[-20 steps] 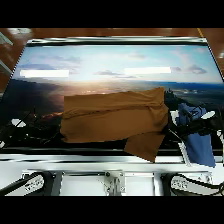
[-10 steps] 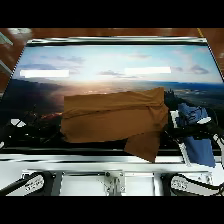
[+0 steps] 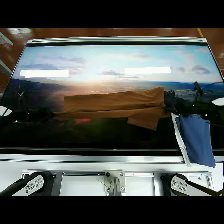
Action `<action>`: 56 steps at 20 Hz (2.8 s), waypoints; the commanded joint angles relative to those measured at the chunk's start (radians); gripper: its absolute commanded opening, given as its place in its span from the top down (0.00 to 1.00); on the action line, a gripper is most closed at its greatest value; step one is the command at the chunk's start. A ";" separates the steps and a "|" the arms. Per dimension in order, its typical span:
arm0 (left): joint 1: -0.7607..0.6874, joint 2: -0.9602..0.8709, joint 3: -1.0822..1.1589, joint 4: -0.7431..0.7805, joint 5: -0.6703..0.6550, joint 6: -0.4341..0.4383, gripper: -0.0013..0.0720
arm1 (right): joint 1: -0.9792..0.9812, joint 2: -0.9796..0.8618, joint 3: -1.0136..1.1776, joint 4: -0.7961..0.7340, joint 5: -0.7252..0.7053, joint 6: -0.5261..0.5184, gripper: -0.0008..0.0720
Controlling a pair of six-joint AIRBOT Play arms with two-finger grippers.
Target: Fold the shirts.
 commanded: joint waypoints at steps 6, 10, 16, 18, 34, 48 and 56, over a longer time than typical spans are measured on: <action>-0.001 -0.283 0.268 -0.135 0.037 -0.009 0.92 | 0.149 -0.329 0.388 0.037 -0.233 0.124 0.91; -0.047 -0.431 0.371 -0.163 0.032 -0.009 0.90 | 0.143 -0.427 0.433 0.036 -0.282 0.144 0.91; -0.071 -0.509 0.417 -0.163 0.008 -0.016 0.30 | 0.142 -0.454 0.433 0.032 -0.279 0.061 0.12; -0.034 -0.509 0.443 -0.162 -0.064 -0.019 0.30 | 0.109 -0.412 0.433 -0.069 -0.269 0.038 0.12; -0.139 -0.456 0.507 -0.196 -0.319 -0.005 0.30 | 0.121 -0.512 0.433 -0.217 -0.082 0.203 0.03; -0.479 -0.495 0.506 -0.332 -0.008 0.043 0.81 | 0.137 -0.190 0.433 -0.166 0.120 0.170 0.91; -0.803 -0.624 0.506 -0.542 0.175 0.047 0.82 | 0.140 0.088 0.433 -0.173 0.409 0.274 0.91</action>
